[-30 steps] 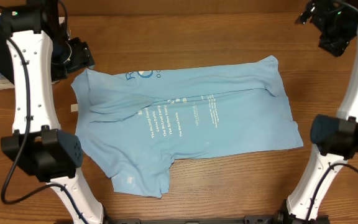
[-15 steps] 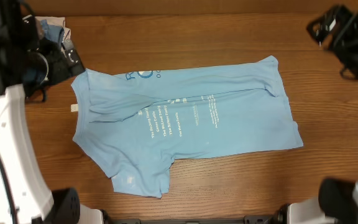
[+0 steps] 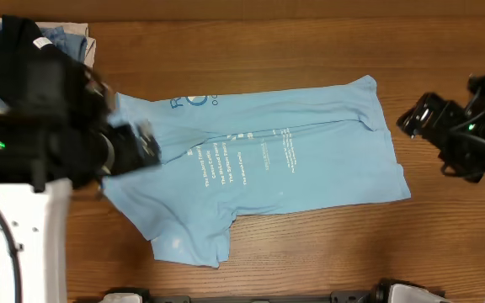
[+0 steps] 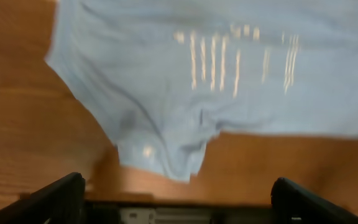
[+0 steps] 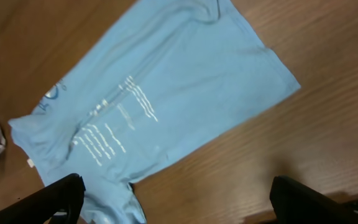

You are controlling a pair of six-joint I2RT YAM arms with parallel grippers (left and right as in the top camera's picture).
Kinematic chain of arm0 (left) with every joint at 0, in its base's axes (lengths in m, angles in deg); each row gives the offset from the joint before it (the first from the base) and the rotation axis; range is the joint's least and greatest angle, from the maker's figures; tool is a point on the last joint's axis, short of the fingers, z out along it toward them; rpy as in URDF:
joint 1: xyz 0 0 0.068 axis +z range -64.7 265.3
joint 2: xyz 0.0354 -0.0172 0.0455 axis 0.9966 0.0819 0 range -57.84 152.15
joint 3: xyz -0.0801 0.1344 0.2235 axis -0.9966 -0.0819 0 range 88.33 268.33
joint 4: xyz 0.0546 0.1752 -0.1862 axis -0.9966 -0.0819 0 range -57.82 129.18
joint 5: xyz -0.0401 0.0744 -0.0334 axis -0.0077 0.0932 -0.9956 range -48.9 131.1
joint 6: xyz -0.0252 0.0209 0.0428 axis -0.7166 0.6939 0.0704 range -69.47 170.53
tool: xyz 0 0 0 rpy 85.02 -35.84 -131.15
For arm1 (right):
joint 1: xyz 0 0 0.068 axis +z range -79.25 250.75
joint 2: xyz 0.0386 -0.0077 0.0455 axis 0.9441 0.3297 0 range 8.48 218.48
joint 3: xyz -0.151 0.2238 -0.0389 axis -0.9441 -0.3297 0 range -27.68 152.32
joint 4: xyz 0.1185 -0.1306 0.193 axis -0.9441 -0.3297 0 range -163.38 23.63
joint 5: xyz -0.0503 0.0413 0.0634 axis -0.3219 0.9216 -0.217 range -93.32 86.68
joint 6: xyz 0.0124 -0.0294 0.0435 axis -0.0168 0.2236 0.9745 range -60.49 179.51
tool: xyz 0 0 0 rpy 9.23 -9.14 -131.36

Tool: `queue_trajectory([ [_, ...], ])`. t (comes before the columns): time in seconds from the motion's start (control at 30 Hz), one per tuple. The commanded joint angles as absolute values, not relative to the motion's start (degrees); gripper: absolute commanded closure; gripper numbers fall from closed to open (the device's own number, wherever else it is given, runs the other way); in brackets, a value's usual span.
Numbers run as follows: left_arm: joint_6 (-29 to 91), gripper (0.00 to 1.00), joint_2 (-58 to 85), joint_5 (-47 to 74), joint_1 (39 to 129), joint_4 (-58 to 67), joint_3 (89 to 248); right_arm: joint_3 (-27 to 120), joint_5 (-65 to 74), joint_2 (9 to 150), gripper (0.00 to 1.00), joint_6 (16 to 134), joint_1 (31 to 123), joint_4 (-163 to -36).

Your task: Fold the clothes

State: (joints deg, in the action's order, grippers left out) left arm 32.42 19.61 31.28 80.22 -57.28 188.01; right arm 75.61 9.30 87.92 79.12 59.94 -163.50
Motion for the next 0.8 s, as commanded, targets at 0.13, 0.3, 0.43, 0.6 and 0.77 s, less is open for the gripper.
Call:
queue_trajectory([
  [0.13,28.3,0.06,13.9,30.1,66.0,-57.2,169.8,70.3,8.7,86.9,0.00,79.0,60.0,-160.0],
  [0.3,25.5,0.11,14.2,30.1,56.9,-52.4,157.8,69.8,8.7,86.9,0.00,79.0,60.0,-158.8],
  [0.43,23.2,0.11,15.7,30.2,50.3,-47.8,151.7,69.8,8.7,86.9,0.00,79.0,60.0,-157.9],
  [0.6,18.3,0.09,20.1,33.2,43.2,-43.5,148.8,69.8,8.7,86.9,0.00,79.0,60.0,-156.7],
  [0.77,16.6,0.09,28.7,34.9,40.3,-42.4,148.7,69.8,8.7,86.9,0.00,79.0,60.0,-156.5],
])
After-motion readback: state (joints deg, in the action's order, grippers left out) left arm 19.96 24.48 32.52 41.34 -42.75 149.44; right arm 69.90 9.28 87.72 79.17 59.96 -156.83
